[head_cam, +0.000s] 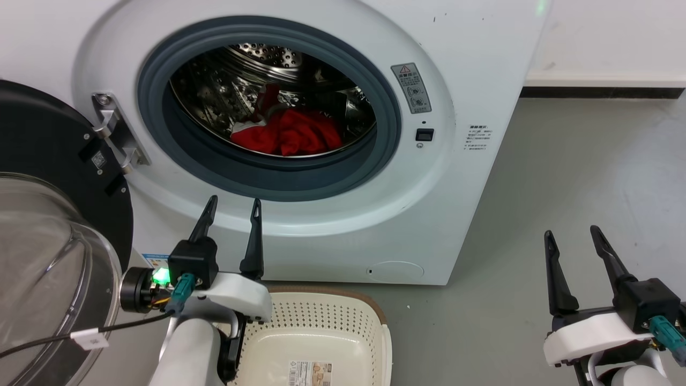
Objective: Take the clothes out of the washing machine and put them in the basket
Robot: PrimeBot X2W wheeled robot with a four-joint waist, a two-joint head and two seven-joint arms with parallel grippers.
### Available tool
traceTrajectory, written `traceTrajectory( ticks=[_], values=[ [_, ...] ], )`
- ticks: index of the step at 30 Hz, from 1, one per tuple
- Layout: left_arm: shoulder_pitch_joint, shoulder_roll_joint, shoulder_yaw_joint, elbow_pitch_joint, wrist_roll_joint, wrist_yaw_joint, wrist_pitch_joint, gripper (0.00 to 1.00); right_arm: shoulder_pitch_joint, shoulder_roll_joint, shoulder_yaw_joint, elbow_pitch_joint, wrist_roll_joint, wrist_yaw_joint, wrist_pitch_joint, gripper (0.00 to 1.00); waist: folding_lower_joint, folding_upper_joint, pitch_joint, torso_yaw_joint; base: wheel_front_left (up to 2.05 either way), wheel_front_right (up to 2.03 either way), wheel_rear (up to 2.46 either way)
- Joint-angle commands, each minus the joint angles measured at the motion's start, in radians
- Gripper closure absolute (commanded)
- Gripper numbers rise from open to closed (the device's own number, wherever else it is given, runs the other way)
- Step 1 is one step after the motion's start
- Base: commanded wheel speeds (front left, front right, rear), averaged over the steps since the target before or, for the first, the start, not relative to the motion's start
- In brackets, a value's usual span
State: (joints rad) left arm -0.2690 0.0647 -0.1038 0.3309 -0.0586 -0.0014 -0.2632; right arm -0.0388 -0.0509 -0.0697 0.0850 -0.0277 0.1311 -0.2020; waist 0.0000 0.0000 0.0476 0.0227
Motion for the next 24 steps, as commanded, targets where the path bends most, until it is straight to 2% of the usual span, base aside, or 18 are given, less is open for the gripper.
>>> traceTrajectory(
  ticks=[1,11,24],
  values=[
    [-0.029,-0.001,0.001,0.017,-0.004,-0.004,-0.002,0.00,-0.017,0.001,0.004,-0.007,-0.002,-0.001,-0.002,0.00,0.0000,0.0000,0.014,-0.008,0.00,0.00,0.00],
    [-0.197,0.023,0.024,0.218,-0.015,-0.024,-0.002,0.00,-0.061,0.001,0.046,-0.027,0.004,-0.001,-0.009,0.00,0.0000,0.0000,0.099,-0.090,0.00,0.00,0.00],
    [-0.488,0.125,0.014,0.529,0.017,-0.037,0.007,0.00,-0.143,0.002,0.093,-0.014,0.036,-0.001,-0.036,0.00,0.0000,0.0000,0.275,-0.211,0.00,0.00,0.00]
  ],
)
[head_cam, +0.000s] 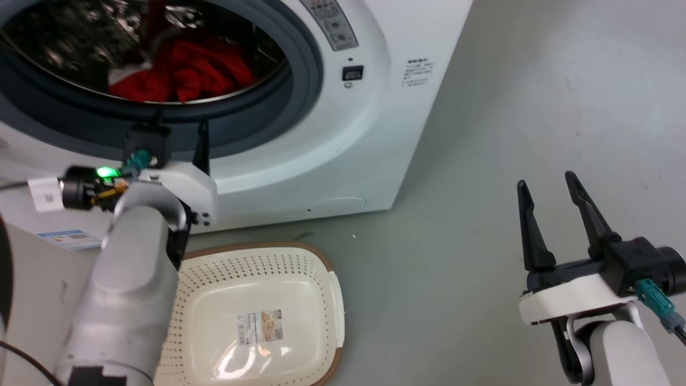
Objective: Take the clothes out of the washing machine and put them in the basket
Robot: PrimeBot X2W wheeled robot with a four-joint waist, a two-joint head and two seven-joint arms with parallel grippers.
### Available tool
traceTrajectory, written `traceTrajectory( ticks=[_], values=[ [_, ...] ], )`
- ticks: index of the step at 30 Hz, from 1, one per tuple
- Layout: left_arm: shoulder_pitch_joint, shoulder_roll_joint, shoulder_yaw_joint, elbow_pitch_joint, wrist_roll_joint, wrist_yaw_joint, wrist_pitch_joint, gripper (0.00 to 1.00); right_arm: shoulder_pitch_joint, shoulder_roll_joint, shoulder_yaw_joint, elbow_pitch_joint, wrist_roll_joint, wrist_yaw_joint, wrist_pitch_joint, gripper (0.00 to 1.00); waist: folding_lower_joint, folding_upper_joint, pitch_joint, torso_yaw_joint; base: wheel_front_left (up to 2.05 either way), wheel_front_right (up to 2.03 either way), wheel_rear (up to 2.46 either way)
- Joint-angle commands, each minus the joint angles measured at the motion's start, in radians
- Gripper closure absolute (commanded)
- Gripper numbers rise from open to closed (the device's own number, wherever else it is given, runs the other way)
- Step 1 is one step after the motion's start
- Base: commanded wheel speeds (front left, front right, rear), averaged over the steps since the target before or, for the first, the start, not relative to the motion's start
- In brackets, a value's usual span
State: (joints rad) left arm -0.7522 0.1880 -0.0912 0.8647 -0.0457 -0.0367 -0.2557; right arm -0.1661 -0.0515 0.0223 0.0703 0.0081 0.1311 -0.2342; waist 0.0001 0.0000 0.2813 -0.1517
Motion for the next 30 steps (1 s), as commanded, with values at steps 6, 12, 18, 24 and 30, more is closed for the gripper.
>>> traceTrajectory(
  ticks=[6,12,18,24,30],
  values=[
    [-0.161,0.075,-0.026,0.112,0.038,-0.015,0.027,0.00,-0.064,0.002,0.037,0.025,0.036,-0.001,-0.023,0.00,-0.0001,0.0000,0.125,-0.091,0.00,0.00,0.00],
    [-0.313,0.147,-0.046,0.196,0.058,-0.032,0.082,0.00,-0.107,0.002,0.067,0.050,0.072,-0.001,-0.031,0.00,-0.0001,0.0000,0.194,-0.142,0.00,0.00,0.00],
    [-0.459,0.222,-0.082,0.261,0.085,-0.060,0.176,0.00,-0.138,0.003,0.098,0.033,0.101,-0.001,-0.031,0.00,-0.0001,0.0000,0.263,-0.193,0.00,0.00,0.00],
    [-0.585,0.287,-0.140,0.319,0.114,-0.086,0.309,0.00,-0.150,0.003,0.133,0.021,0.124,-0.001,-0.031,0.00,-0.0001,0.0000,0.308,-0.240,0.00,0.00,0.00],
    [-0.663,0.321,-0.229,0.366,0.102,-0.093,0.438,0.00,-0.154,0.003,0.168,0.014,0.161,-0.001,-0.031,0.00,-0.0001,0.0000,0.341,-0.289,0.00,0.00,0.00]
  ],
)
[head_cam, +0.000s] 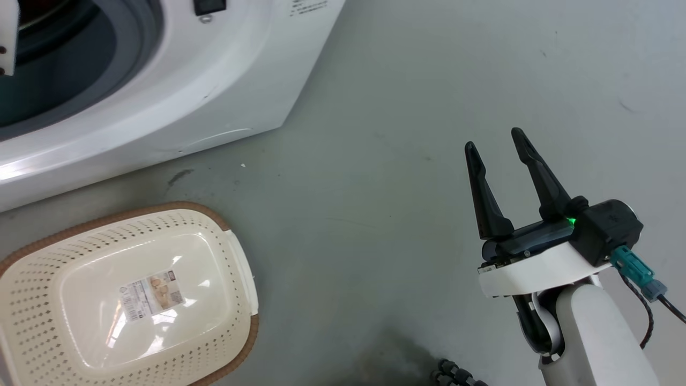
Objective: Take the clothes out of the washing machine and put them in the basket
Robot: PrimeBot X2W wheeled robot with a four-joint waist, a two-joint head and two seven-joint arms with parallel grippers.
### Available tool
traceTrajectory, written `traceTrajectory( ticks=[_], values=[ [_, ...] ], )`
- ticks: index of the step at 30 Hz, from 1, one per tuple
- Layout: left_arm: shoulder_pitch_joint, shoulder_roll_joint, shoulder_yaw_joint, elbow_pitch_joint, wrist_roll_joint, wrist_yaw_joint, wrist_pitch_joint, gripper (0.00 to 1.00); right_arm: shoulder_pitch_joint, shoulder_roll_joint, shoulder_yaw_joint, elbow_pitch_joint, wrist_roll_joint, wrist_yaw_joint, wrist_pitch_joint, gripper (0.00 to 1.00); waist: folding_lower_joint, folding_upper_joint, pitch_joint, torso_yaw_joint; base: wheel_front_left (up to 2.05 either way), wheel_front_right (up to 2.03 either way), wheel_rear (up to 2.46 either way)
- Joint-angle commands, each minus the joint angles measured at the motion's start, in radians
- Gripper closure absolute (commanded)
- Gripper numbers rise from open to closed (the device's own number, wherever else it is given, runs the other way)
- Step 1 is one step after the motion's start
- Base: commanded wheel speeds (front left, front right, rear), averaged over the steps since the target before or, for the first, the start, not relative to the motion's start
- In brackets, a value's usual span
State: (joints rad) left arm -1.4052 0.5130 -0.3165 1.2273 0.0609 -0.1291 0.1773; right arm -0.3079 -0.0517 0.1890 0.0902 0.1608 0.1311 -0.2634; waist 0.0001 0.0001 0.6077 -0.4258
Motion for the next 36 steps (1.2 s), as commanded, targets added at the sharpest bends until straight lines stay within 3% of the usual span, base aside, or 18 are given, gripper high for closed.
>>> traceTrajectory(
  ticks=[1,11,12,14,18,23,36],
  values=[
    [-0.022,0.001,-0.017,0.010,-0.020,-0.001,0.027,0.00,-0.012,0.003,0.006,-0.009,0.015,-0.001,-0.002,0.00,-0.0001,-0.0001,0.021,-0.020,0.00,0.00,0.00],
    [-0.104,0.072,-0.136,0.024,-0.127,0.000,0.227,0.00,-0.022,0.003,0.032,-0.019,0.045,-0.001,-0.002,0.00,-0.0001,-0.0001,0.081,-0.056,0.00,0.00,0.00],
    [-0.108,0.078,-0.143,0.022,-0.136,0.000,0.237,0.58,-0.024,0.003,0.032,-0.019,0.049,-0.001,-0.002,0.00,-0.0001,-0.0001,0.084,-0.058,0.00,0.00,0.00],
    [-0.115,0.090,-0.151,0.018,-0.146,0.000,0.254,1.00,-0.027,0.003,0.032,-0.019,0.052,-0.001,-0.002,0.00,-0.0001,-0.0001,0.090,-0.059,0.00,0.00,0.00],
    [-0.124,0.109,-0.161,-0.002,-0.157,-0.001,0.253,1.00,-0.030,0.003,0.034,-0.015,0.061,-0.001,-0.002,0.00,-0.0001,-0.0001,0.097,-0.058,0.00,0.00,0.00],
    [-0.079,0.104,-0.151,-0.038,-0.175,0.032,0.186,1.00,-0.036,0.003,0.027,-0.002,0.051,-0.001,-0.002,0.00,-0.0001,-0.0001,0.073,-0.042,0.00,0.00,0.00],
    [0.176,0.014,-0.051,-0.083,-0.318,0.129,-0.173,1.00,0.014,0.002,-0.025,0.030,-0.018,-0.001,-0.002,0.00,-0.0001,-0.0001,-0.112,0.030,0.00,0.00,0.00]
  ],
)
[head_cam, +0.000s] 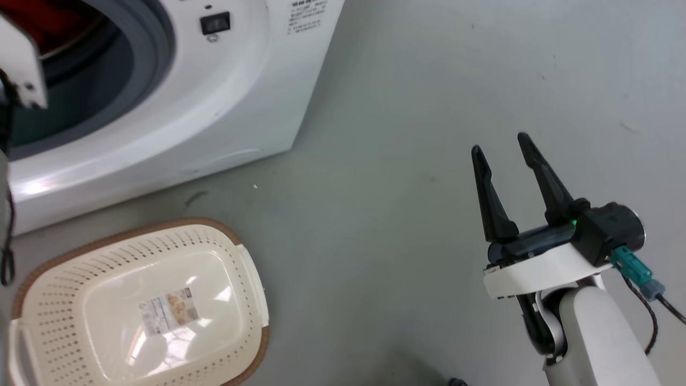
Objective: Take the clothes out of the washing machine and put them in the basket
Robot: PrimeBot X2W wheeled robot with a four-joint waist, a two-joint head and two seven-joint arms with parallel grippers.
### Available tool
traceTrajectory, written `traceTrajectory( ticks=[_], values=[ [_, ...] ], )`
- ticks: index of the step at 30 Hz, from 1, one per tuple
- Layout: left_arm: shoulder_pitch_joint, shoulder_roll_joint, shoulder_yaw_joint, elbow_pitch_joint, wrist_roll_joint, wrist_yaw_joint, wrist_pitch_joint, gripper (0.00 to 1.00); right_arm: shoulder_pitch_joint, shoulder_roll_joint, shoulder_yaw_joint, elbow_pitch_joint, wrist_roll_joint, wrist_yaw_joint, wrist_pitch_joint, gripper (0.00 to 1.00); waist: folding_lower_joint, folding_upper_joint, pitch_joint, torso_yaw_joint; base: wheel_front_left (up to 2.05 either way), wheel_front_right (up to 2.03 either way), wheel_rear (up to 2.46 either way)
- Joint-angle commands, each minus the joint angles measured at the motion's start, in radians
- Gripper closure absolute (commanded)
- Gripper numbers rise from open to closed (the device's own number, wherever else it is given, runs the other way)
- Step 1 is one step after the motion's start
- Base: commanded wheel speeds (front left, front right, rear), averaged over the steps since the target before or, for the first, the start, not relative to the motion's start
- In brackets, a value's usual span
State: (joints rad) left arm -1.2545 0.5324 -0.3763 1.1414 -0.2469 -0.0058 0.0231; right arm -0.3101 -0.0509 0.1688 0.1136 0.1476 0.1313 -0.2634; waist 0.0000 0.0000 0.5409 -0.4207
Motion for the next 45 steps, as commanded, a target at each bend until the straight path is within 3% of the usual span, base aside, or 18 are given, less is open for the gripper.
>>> traceTrajectory(
  ticks=[1,9,16,28,45],
  values=[
    [0.047,-0.015,0.021,0.004,-0.027,0.012,-0.047,1.00,0.021,0.001,-0.008,0.009,-0.010,-0.001,-0.002,0.00,0.0000,0.0000,-0.062,0.030,0.00,0.00,0.00],
    [0.218,-0.096,0.082,0.021,-0.115,0.023,-0.244,1.00,0.072,0.001,-0.044,0.034,-0.047,-0.001,-0.002,0.00,0.0000,0.0000,-0.198,0.084,0.00,0.00,0.00],
    [0.321,-0.136,0.108,-0.035,-0.141,0.031,-0.288,1.00,0.115,0.001,-0.071,0.045,-0.063,-0.001,-0.002,0.00,0.0000,0.0000,-0.296,0.134,0.00,0.00,0.00],
    [0.642,-0.187,0.205,-0.498,-0.075,0.075,-0.289,1.00,0.197,0.001,-0.120,0.036,-0.094,-0.001,0.017,0.00,0.0000,0.0000,-0.442,0.233,0.00,0.00,0.00],
    [1.057,-0.281,0.216,-0.842,-0.043,0.093,-0.289,1.00,0.310,0.001,-0.139,-0.029,-0.111,-0.001,0.084,0.00,0.0000,0.0000,-0.546,0.336,0.00,0.00,0.00]
  ],
)
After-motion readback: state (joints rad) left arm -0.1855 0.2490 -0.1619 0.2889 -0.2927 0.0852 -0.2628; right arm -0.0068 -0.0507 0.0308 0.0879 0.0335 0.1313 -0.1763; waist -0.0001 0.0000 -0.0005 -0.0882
